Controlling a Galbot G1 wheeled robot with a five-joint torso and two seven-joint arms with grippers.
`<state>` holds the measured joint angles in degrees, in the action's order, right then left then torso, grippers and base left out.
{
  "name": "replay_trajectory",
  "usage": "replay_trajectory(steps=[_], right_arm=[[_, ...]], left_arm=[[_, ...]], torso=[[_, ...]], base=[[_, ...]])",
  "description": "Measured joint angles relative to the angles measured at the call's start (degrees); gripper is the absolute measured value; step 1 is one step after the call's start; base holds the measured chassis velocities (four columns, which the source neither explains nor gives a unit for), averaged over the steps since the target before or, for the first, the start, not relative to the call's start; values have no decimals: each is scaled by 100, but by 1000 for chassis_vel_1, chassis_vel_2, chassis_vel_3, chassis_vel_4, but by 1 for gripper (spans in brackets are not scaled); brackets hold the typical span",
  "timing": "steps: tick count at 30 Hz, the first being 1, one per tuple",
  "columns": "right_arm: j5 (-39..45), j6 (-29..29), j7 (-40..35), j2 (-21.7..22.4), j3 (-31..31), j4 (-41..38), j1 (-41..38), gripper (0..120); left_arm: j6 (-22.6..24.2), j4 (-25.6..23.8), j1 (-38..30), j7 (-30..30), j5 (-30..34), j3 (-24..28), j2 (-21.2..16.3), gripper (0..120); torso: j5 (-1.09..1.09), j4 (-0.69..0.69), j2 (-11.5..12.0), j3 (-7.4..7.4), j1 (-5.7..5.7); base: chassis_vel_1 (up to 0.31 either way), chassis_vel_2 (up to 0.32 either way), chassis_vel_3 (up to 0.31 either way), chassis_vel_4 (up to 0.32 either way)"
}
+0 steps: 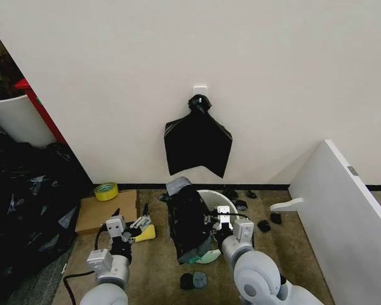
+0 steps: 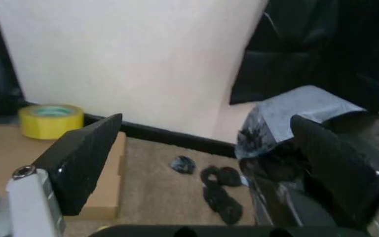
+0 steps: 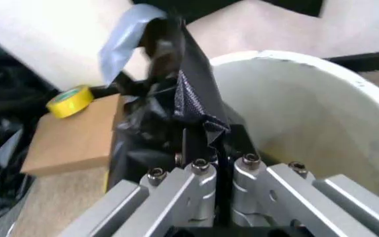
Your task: Place the garbage bag over the trash bin.
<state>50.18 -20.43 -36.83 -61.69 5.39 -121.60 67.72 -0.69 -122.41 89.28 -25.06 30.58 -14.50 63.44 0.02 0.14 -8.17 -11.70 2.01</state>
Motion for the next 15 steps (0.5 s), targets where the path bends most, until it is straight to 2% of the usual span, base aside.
replay_trajectory(steps=[12, 15], right_arm=[[53, 147, -366, -62, -155, -10, 304, 0], [31, 154, -378, -129, -127, -6, 304, 0]], left_arm=[[777, 295, -871, 130, 1166, 223, -175, 100], [1193, 285, -1113, 113, 1636, 311, -279, 100]], torso=[[0, 2, 0, 0, 0], [1, 0, 0, 0, 0]], base=[[0, 0, 0, 0], [0, 0, 0, 0]])
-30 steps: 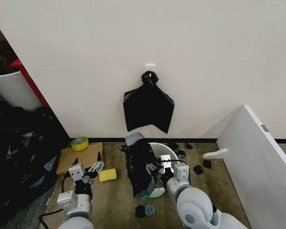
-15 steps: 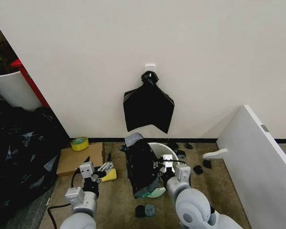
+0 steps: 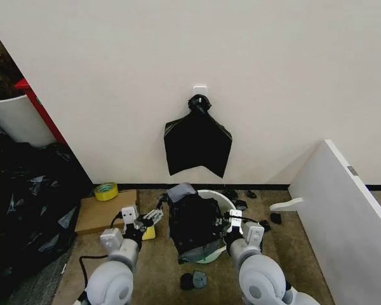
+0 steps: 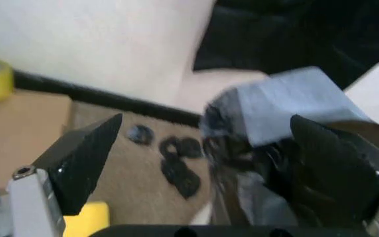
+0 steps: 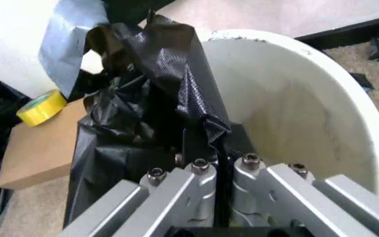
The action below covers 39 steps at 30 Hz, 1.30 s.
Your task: Place the garbage bag over the trash bin.
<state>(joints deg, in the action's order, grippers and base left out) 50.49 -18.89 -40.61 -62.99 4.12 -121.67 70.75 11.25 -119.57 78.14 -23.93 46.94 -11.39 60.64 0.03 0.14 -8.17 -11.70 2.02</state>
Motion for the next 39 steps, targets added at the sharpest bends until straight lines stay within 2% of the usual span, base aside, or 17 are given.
replay_trajectory(steps=[5, 9, 13, 19, 23, 30, 34, 39], right_arm=[[-62, 0, 6, -52, 29, 44, -6, 0], [-73, -30, 47, -68, 81, 66, -76, 0], [-90, -59, 68, -65, 78, 63, -97, 0], [-134, -107, 83, -114, 79, 74, -114, 0], [-192, -125, 105, -153, 79, 97, -99, 0], [-219, -135, 138, -154, 117, 130, -161, 0], [-242, -136, 145, -152, 122, 132, -160, 0], [-324, -136, 164, -155, 138, 144, -160, 0]], left_arm=[[533, -16, -204, -198, 266, 165, -52, 100], [1274, 51, -517, -613, 346, 658, 4, 100], [1583, 174, -817, -758, 379, 1000, 41, 100], [1840, 438, -1304, -1030, 444, 1336, 200, 100], [2047, 816, -1729, -1417, 592, 1467, 470, 100], [2274, 1215, -1894, -1811, 584, 1558, 731, 100], [2343, 1348, -1958, -1878, 552, 1609, 800, 93], [2356, 1483, -1998, -1838, 558, 1624, 875, 73]], torso=[[1, 2, 0, 0, 0], [0, 0, 0, 0, 0], [0, 1, 0, 0, 0], [1, 1, 0, 0, 0], [1, 1, 0, 0, 0], [0, 0, 0, 0, 0], [0, 1, 0, 0, 0], [0, 1, 0, 0, 0]], base=[[0, 0, 0, 0], [0, 0, 0, 0], [0, 0, 0, 0], [0, 0, 0, 0], [0, 0, 0, 0], [0, 0, 0, 0], [0, 0, 0, 0], [0, 0, 0, 0]])
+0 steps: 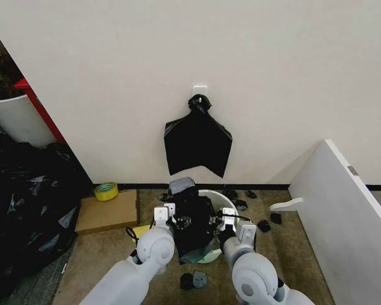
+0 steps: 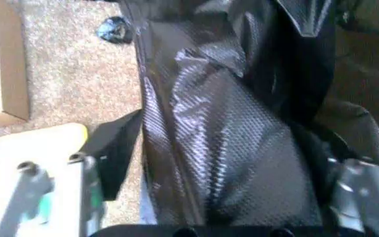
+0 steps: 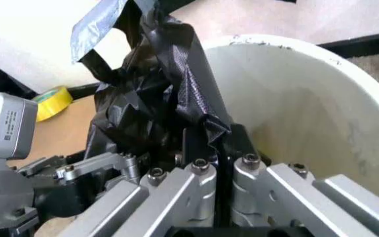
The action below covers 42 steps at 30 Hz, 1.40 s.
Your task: Place the garbage bag over the trash bin.
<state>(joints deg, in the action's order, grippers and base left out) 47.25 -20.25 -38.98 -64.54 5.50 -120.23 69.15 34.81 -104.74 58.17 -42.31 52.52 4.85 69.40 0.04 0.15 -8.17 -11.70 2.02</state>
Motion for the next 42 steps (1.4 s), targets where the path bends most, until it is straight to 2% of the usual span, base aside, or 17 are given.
replay_trajectory(steps=[1, 4, 9, 15, 16, 19, 22, 32, 39, 42], right_arm=[[0, 0, 0, 0, 0, 0, 0, 0], [-286, 12, 87, 9, 41, 60, 14, 0], [-529, 43, 180, 42, 88, 104, 38, 0], [-862, 198, 316, 75, 102, 156, 93, 0], [-862, 198, 316, 75, 102, 156, 93, 0], [-1248, 543, 555, 80, 52, 272, 93, 0], [-1376, 753, 727, 82, -42, 361, 23, 0], [-1322, 912, 916, 107, -200, 682, -165, 0], [-946, 945, 941, 106, -483, 1008, -225, 0], [-624, 909, 945, 132, -733, 1064, -279, 0]], left_arm=[[0, 0, 0, 0, 0, 0, 0, 73], [94, 18, 6, -12, 142, -55, 65, 59], [239, -49, 73, -94, 374, -177, 89, 41], [287, -425, 285, -131, 581, -360, -76, 17], [287, -425, 285, -131, 581, -360, -76, 17], [257, -778, 527, -119, 575, -464, -292, 6], [248, -1070, 772, -100, 532, -543, -502, 5], [168, -1870, 1365, 12, 320, -904, -1034, 5], [-28, -2250, 1596, 213, -9, -935, -1287, 5], [-285, -2425, 1734, 436, -342, -1020, -1457, 5]], torso=[[0, 0, 0, 0, 0], [0, 0, 0, 0, 0], [0, 0, 0, 0, 0], [-2, 1, 0, 0, 0], [-2, 1, 0, 0, 0], [0, 1, 0, 0, 0], [-2, 1, 0, 0, 0], [-1, 1, 0, 0, 0], [-1, 2, 0, 0, 0], [0, -1, 0, 0, 0]], base=[[0, 0, 0, 0], [0, 0, 0, 0], [0, 0, 0, 0], [0, 0, 0, 0], [0, 0, 0, 0], [0, 0, 0, 0], [0, 0, 0, 0], [0, 0, 0, 0], [0, 0, 0, 0], [0, 0, 0, 0]])
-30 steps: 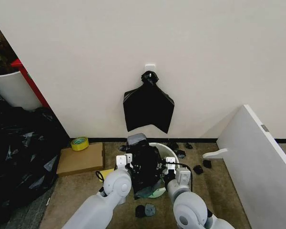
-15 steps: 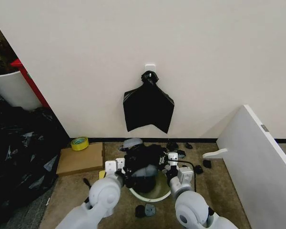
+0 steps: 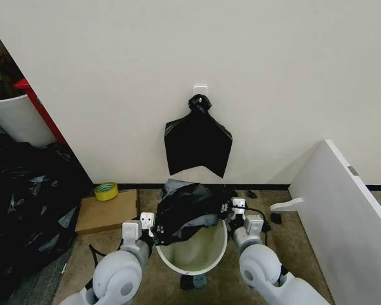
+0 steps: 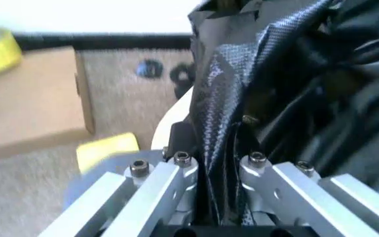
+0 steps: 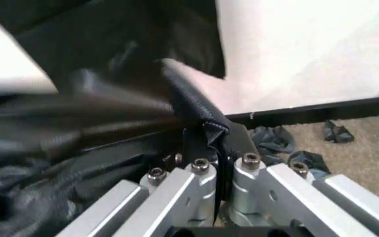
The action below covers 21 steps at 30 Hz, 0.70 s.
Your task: Place the garbage bag over the trash bin.
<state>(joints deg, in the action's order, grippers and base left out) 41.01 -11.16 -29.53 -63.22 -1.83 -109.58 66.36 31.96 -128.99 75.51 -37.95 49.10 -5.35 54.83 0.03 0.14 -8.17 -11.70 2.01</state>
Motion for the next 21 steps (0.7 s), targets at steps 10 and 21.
replay_trajectory(steps=[10, 21], right_arm=[[553, -196, -29, 282, -147, -152, 327, 0], [780, 205, 508, 385, 268, -319, 760, 0]], left_arm=[[-826, -4, -197, 473, -174, -151, 19, 5], [-972, -65, -548, 510, 308, -263, 178, 5]], torso=[[-1, 2, 0, 0, 0], [0, 1, 0, 0, 0]], base=[[0, 0, 0, 0], [0, 0, 0, 0]])
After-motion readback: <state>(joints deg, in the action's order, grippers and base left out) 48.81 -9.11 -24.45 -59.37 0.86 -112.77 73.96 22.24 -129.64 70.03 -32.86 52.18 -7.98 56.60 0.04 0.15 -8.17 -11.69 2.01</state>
